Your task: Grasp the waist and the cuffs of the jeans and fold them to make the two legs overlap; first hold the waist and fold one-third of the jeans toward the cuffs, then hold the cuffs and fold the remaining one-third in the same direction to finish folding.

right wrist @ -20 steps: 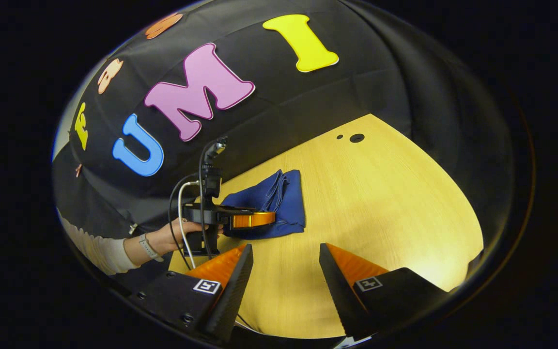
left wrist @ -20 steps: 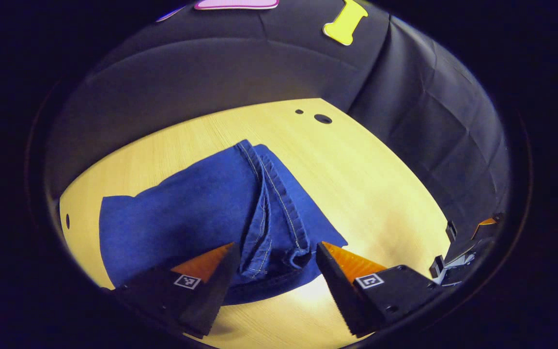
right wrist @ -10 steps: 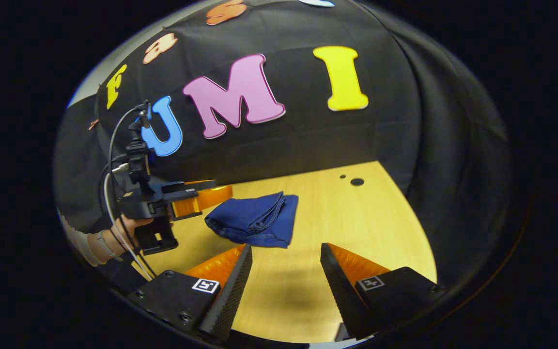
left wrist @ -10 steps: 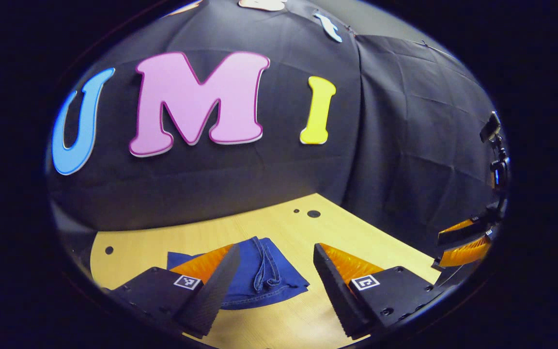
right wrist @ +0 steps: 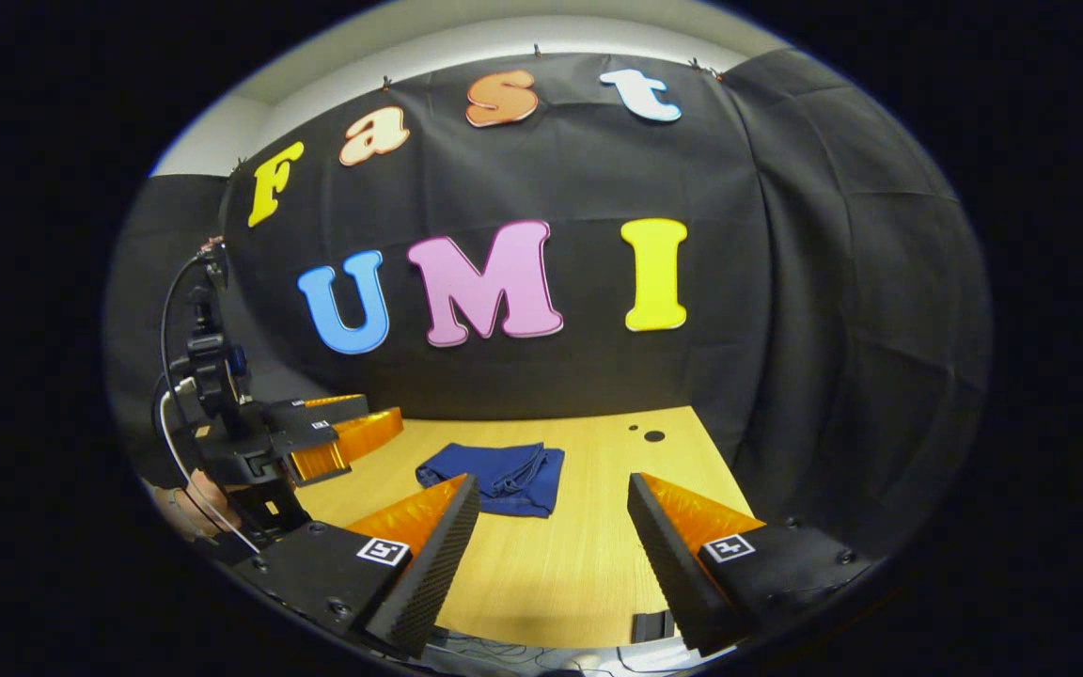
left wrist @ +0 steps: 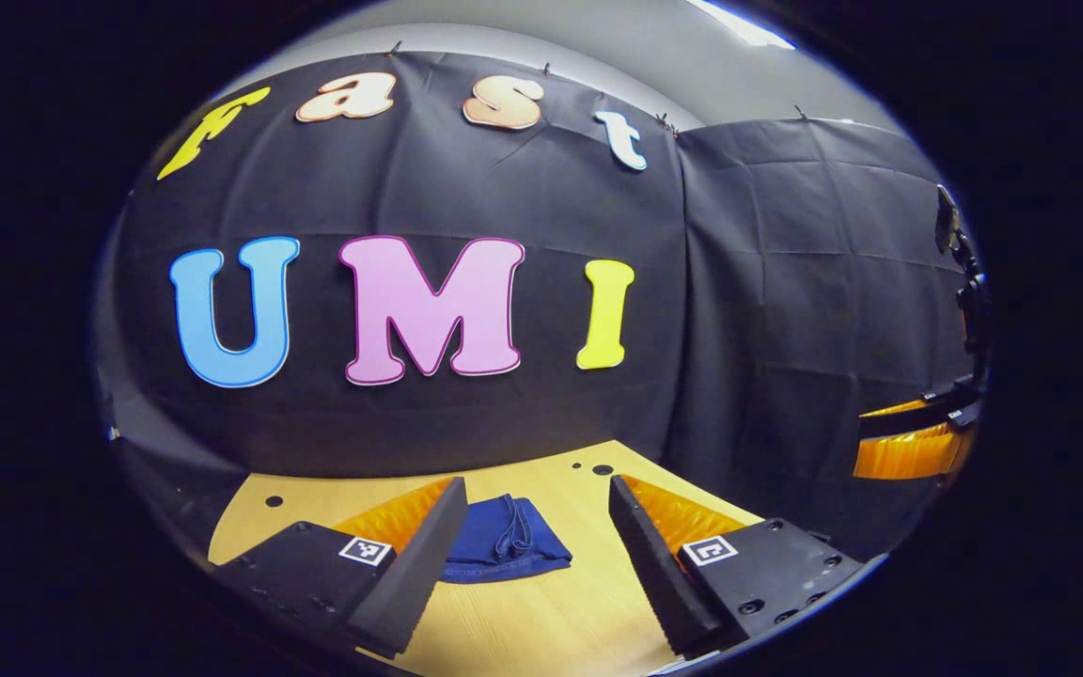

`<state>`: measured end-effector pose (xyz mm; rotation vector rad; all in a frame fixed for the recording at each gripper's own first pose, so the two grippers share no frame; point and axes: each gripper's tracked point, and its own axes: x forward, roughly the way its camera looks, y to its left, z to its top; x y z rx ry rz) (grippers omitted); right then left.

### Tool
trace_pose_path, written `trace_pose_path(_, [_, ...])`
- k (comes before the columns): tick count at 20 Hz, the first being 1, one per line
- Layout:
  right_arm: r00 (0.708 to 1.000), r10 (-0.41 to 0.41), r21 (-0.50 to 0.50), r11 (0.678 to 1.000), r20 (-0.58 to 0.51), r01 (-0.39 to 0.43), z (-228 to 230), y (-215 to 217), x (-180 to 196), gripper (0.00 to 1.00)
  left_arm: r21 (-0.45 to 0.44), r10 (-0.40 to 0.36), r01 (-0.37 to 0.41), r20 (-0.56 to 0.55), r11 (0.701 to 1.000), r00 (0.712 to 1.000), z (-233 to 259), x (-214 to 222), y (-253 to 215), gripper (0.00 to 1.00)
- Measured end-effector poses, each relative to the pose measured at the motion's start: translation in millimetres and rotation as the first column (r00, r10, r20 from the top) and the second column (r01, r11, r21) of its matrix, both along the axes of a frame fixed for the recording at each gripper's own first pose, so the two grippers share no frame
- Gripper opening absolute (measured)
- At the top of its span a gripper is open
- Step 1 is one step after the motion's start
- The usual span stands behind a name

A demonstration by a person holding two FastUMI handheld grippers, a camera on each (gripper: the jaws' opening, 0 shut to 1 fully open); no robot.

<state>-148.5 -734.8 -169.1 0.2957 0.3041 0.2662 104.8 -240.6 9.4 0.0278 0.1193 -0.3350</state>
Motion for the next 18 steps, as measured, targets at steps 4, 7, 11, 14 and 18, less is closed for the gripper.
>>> trace_pose_path(4, [0.994,-0.018,-0.008,1.000,0.109,0.019,40.3,-26.4,0.8,0.97,-0.021,0.023,-0.022,0.047,1.000,0.999,31.8,-19.2,-15.1,0.97])
trace_pose_path(7, [0.989,0.009,0.009,1.000,0.149,-0.011,58.7,-39.6,4.2,0.96,-0.057,0.096,-0.092,0.068,0.994,0.993,52.2,-35.8,-15.1,0.96])
trace_pose_path(11, [0.981,0.013,-0.014,1.000,0.194,-0.010,59.4,-64.6,11.9,0.96,0.003,0.211,-0.213,0.117,0.977,0.971,69.4,-66.7,4.6,0.96])
trace_pose_path(14, [0.973,0.015,-0.046,0.999,0.231,-0.004,63.8,-69.7,23.1,0.96,-0.009,0.239,-0.240,0.132,0.971,0.962,82.9,-96.0,8.0,0.97])
trace_pose_path(18, [0.936,0.013,-0.127,0.991,0.351,0.034,87.3,-65.5,44.6,0.97,-0.015,0.357,-0.360,0.180,0.933,0.917,96.6,-118.6,42.7,0.98])
